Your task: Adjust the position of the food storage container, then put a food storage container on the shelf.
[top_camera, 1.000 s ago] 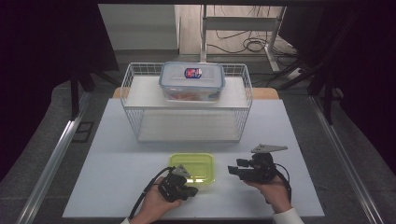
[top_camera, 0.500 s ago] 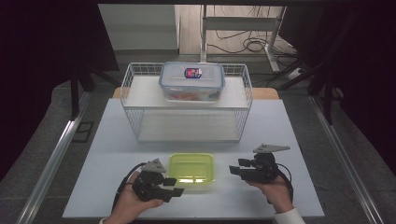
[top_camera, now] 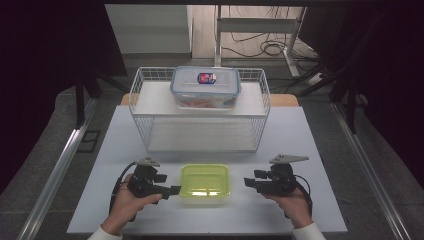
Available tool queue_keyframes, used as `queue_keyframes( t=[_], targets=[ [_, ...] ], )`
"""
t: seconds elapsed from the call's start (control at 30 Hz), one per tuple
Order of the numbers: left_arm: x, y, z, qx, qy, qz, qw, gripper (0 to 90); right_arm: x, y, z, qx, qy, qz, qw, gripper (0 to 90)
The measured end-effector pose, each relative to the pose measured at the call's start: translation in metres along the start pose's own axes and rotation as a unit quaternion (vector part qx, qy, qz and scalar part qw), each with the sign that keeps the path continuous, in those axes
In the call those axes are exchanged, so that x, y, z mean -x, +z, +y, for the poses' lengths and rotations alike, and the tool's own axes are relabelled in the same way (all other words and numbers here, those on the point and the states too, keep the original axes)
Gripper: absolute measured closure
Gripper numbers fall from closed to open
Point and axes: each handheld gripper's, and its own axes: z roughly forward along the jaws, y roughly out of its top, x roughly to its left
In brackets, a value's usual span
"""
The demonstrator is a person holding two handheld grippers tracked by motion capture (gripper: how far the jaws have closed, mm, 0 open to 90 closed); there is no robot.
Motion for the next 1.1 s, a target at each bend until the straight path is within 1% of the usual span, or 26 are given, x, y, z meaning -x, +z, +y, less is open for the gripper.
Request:
queue_keyframes(
  t=[0.1, 0.2, 0.33, 0.47, 0.57, 0.87, 0.93, 1.03, 1.1],
  targets=[
    [0.000, 0.002, 0.001, -0.001, 0.000, -0.001, 1.0000, 23.6, -0.001, 0.001, 0.000, 0.000, 0.000, 0.003, 1.0000, 41.1],
    [-0.001, 0.004, 0.000, -0.002, 0.003, 0.003, 1.0000, 23.0, -0.002, 0.002, 0.000, -0.003, 0.002, 0.006, 1.0000, 40.3],
    [-0.003, 0.006, 0.000, 0.008, 0.001, 0.005, 1.0000, 23.2, -0.003, 0.005, 0.000, -0.006, 0.001, 0.010, 0.9999, 39.4],
    [-0.006, 0.007, 0.003, 0.019, -0.008, -0.002, 0.9998, 23.3, -0.006, 0.007, 0.002, -0.009, -0.002, 0.014, 0.9999, 39.1],
    [-0.008, 0.010, 0.005, 0.020, -0.014, -0.007, 0.9997, 23.3, -0.008, 0.009, 0.003, -0.009, -0.001, 0.016, 0.9998, 39.0],
    [-0.014, 0.020, 0.014, 0.017, -0.037, -0.035, 0.9986, 24.6, -0.012, 0.020, 0.004, -0.014, 0.005, 0.032, 0.9994, 38.7],
    [-0.015, 0.023, 0.015, 0.014, -0.043, -0.041, 0.9981, 26.0, -0.013, 0.022, 0.004, -0.015, 0.008, 0.034, 0.9993, 38.6],
    [-0.017, 0.025, 0.015, 0.011, -0.047, -0.043, 0.9979, 28.5, -0.013, 0.026, 0.004, -0.017, 0.009, 0.039, 0.9991, 38.5],
    [-0.018, 0.027, 0.014, 0.010, -0.057, -0.051, 0.9970, 29.8, -0.013, 0.028, 0.004, -0.019, 0.014, 0.043, 0.9988, 38.6]
  ],
)
